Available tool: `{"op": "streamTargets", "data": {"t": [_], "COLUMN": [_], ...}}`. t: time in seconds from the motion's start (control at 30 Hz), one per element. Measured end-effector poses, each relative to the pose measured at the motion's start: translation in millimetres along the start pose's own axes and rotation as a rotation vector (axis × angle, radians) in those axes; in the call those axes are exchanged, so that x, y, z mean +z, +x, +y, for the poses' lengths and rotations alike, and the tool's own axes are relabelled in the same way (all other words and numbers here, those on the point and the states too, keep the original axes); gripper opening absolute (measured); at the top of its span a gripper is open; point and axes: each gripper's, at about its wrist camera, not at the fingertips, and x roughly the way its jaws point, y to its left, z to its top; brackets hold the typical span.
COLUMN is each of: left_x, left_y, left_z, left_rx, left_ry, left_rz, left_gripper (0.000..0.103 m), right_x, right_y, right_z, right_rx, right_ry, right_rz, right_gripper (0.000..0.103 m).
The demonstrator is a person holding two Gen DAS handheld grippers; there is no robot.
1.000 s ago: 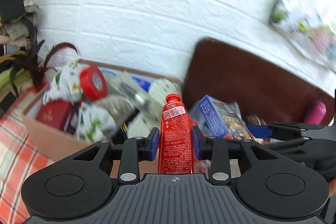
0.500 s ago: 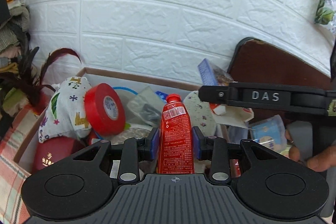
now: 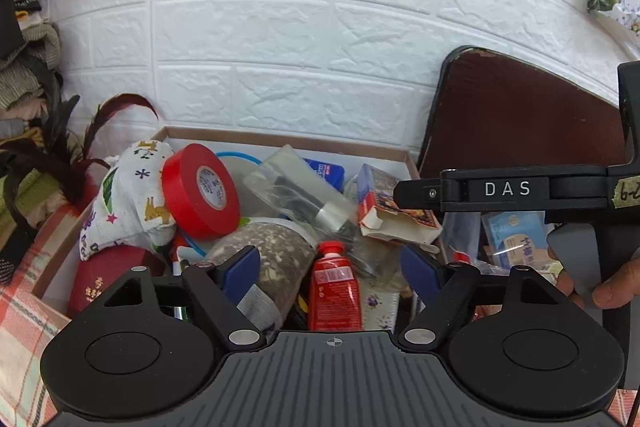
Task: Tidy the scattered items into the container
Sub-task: 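Carry the tube with the left tool while the right tool carries the card box to the box, then open both tools to drop the tube and card box into the box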
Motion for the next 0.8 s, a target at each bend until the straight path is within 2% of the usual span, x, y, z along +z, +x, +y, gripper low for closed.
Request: {"op": "streamTargets", "data": {"t": [0.33, 0.5, 0.67, 0.8], "left_x": [2, -5, -16, -25], "left_y": [-33, -51, -60, -71], "left_z": [-28, -56, -98, -139], "left_rx": [0.005, -0.028, -0.058, -0.087], "left_ry": [0.012, 0.024, 0.077, 0.126], "left_rz": [-0.025, -0.04, -0.035, -0.05], "left_gripper": [0.09, 0.094, 0.095, 0.101], "right_x": [-1, -15, -31, -47], "right_y": [-53, -94, -139, -178], "right_z": [8, 6, -5, -41], "right_rx": [0.051, 0.088, 0.065, 0.018], "right_ry": [-0.041, -0.098, -0.149, -0.131], "right_rz": [-0.024, -0.013, -0.033, -0.045], "right_gripper": [0.09, 0.091, 0.093, 0.097]}}
